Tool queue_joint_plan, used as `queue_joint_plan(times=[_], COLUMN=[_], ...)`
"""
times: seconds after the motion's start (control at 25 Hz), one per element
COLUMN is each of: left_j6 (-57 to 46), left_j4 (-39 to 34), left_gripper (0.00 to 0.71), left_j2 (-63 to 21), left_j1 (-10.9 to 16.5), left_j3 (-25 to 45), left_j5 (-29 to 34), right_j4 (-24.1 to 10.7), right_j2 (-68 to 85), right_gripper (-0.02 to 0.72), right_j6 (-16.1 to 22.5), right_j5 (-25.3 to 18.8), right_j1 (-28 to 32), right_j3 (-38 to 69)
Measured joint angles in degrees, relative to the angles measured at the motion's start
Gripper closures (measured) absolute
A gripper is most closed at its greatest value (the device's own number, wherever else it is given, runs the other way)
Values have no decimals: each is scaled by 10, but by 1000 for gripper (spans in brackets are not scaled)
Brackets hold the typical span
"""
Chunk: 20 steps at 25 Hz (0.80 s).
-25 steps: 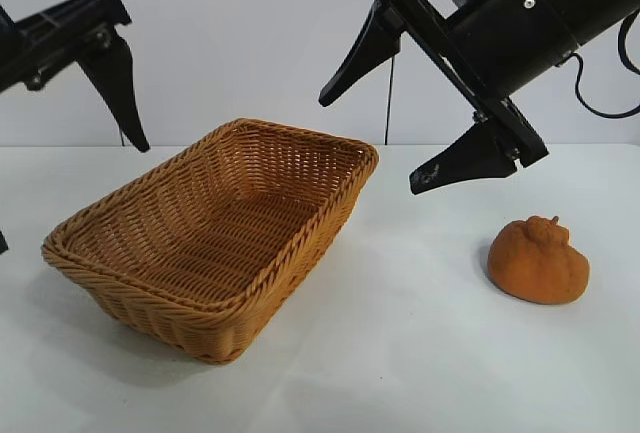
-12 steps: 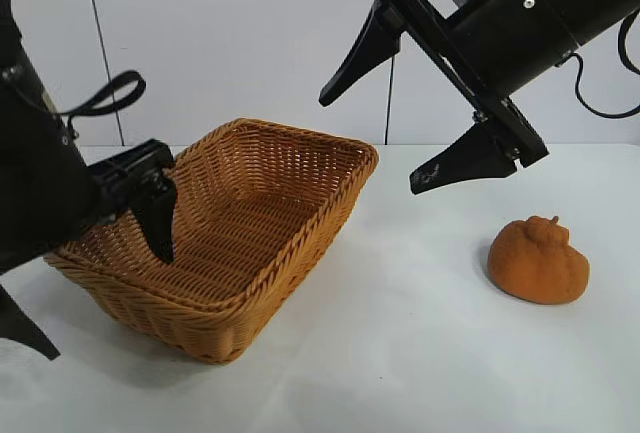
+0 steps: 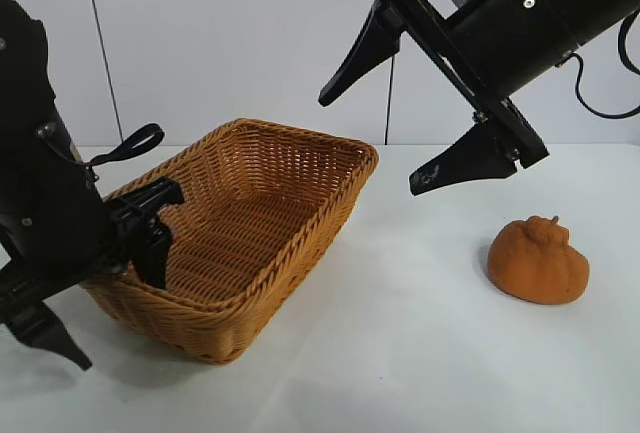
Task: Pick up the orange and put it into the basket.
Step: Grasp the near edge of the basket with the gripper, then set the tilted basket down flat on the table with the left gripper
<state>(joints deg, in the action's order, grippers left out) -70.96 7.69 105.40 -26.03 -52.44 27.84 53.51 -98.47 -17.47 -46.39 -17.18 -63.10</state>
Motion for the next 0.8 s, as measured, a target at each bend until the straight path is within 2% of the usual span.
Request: queue_joint_plan(times=[0.12,0.24,0.4,0.52,0.68,0.8], left_j6=[-5,-7,-4,8,70,148], left_j4=[13,33,41,42,64,102], left_gripper=[550,626,626,626,626,626], left_j2=[0,-1,-1,-1,-1,0], left_j1=[0,1,0,10,44,80], left_j3=[0,-4,-22,-51,-86,-105], left_j5=[-5,-17,4,29,62,74], right_j4=[0,0,0,0,0,0], right_j2=[0,0,0,0,0,0], right_gripper=[10,10,10,10,10,10], right_j6=[0,0,0,0,0,0], right_j5=[0,0,0,0,0,0], right_j1=[0,0,0,0,0,0], right_j3=[0,0,0,0,0,0])
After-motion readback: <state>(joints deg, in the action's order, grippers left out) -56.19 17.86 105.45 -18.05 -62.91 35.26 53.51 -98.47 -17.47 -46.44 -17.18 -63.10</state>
